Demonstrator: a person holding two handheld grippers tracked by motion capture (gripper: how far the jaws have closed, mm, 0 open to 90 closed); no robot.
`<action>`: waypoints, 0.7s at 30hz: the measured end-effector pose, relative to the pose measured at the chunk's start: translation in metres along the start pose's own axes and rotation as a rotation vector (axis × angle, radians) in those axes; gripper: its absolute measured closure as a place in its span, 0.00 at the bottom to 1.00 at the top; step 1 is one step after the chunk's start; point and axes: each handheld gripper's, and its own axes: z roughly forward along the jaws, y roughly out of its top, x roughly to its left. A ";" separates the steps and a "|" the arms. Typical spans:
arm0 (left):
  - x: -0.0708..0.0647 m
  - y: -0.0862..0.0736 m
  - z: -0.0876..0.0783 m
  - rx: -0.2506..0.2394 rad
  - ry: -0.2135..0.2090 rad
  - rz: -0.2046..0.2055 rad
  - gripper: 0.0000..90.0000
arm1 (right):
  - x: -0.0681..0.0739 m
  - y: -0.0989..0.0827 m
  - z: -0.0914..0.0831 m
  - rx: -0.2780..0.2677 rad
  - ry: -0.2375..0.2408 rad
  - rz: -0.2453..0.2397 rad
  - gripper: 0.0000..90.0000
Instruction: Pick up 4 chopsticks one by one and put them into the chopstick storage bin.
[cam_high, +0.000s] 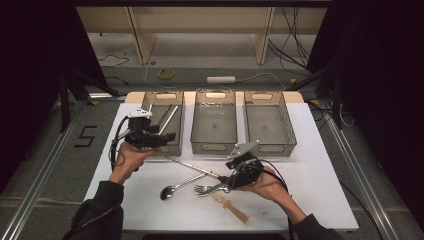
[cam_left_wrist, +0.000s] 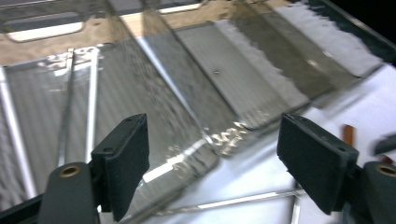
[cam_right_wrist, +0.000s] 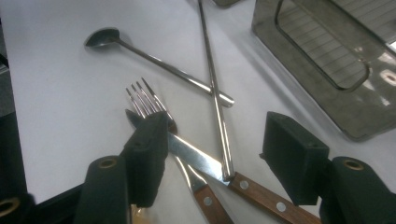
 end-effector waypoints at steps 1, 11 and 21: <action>-0.002 -0.003 -0.002 -0.002 -0.007 0.008 0.26 | -0.001 0.001 0.001 0.007 0.000 -0.003 0.48; -0.028 -0.030 -0.011 -0.041 -0.065 0.048 0.22 | -0.007 0.011 0.014 0.088 0.026 0.000 0.56; -0.044 -0.058 -0.016 -0.054 -0.060 0.128 0.21 | -0.008 0.014 0.027 0.149 0.025 -0.029 0.67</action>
